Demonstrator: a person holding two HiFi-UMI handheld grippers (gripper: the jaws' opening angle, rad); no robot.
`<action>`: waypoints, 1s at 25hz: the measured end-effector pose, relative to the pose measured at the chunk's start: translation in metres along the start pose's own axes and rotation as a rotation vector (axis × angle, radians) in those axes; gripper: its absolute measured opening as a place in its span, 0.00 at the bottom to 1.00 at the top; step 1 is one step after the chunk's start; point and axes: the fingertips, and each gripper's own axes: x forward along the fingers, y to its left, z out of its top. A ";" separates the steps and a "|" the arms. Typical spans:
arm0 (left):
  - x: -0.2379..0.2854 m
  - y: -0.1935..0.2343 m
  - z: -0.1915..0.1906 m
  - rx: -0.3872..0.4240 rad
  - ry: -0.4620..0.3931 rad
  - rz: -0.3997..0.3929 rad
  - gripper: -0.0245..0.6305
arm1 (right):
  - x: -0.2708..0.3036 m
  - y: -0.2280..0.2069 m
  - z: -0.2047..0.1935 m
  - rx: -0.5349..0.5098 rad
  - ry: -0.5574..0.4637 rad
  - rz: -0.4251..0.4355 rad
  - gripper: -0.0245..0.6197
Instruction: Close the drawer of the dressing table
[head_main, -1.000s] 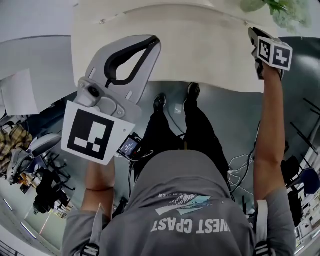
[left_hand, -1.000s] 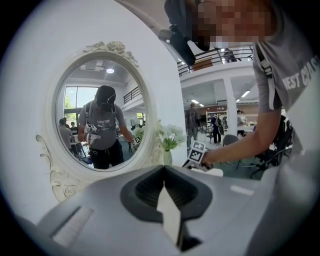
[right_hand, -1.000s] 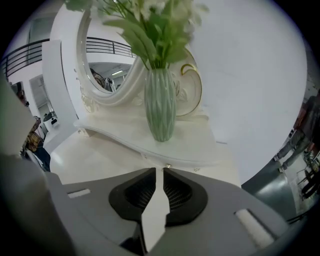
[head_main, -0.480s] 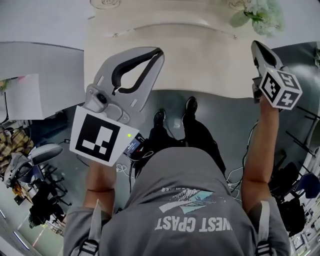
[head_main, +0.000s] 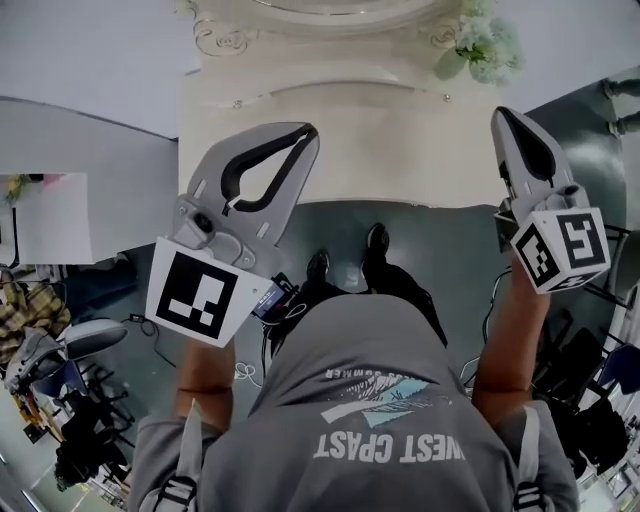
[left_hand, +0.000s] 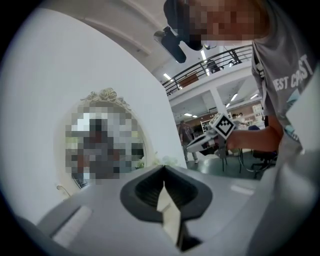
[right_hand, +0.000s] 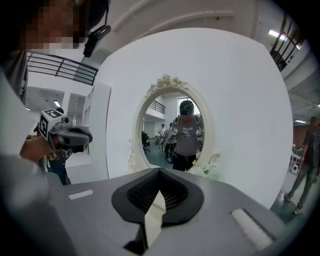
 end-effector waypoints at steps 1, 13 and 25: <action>-0.003 -0.001 0.003 0.004 -0.007 0.000 0.04 | -0.006 0.006 0.009 -0.008 -0.011 0.004 0.04; -0.042 -0.020 0.028 0.037 -0.053 -0.011 0.04 | -0.086 0.069 0.081 -0.116 -0.145 0.012 0.04; -0.076 -0.035 0.026 0.035 -0.053 -0.009 0.04 | -0.118 0.111 0.085 -0.135 -0.155 0.032 0.04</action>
